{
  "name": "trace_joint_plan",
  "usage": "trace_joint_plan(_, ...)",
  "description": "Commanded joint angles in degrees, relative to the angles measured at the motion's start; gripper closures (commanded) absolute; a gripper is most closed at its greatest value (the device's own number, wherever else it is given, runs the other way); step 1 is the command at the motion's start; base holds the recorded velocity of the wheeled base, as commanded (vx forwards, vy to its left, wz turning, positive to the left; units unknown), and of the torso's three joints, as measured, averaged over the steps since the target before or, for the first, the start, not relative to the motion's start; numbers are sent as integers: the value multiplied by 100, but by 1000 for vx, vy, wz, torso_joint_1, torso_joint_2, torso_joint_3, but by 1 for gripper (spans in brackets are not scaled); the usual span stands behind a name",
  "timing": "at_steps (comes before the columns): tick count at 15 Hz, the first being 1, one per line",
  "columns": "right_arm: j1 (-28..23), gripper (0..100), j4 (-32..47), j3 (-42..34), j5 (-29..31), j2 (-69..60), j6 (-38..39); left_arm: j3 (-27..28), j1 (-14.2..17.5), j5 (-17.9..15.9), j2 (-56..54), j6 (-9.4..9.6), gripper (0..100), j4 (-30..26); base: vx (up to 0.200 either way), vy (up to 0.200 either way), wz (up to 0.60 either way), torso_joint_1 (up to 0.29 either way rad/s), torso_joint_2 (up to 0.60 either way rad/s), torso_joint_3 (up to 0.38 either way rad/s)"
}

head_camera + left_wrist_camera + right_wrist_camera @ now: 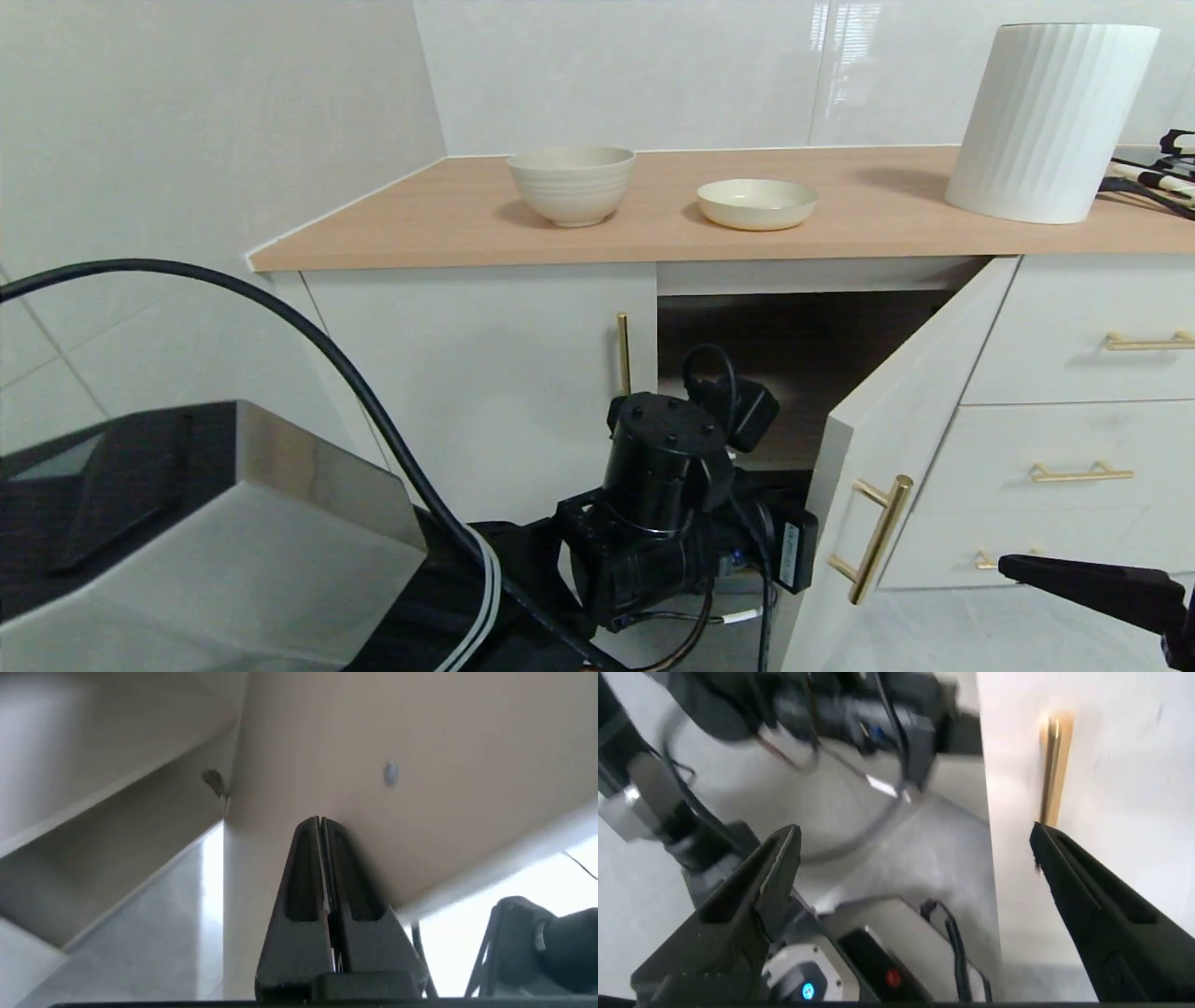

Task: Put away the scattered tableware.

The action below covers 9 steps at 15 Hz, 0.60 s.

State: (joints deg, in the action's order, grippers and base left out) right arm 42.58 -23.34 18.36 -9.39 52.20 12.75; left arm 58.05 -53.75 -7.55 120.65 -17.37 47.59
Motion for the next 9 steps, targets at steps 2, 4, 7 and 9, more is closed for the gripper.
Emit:
trace_joint_plan(2, -13, 0, -3, 54, 7, -184, -1, 321, -162, 43, 134, -12, 100, -13, 0, 0, 0, 0, 0, 0)
trace_joint_plan(4, -48, 0, 14, 194, 16, -342, -10, 356, -329, 34, 46, -12, 100, -39, 0, 0, 0, 0, 0, 0)
trace_joint_plan(7, -347, 0, 137, 484, 16, -562, -10, 356, -567, 34, 29, -109, 100, -13, 0, 0, 0, 0, 0, 0)
trace_joint_plan(9, -409, 0, 647, 862, 16, -808, -10, 479, -725, 34, -24, -135, 100, -39, 0, 0, 0, 0, 0, 0)
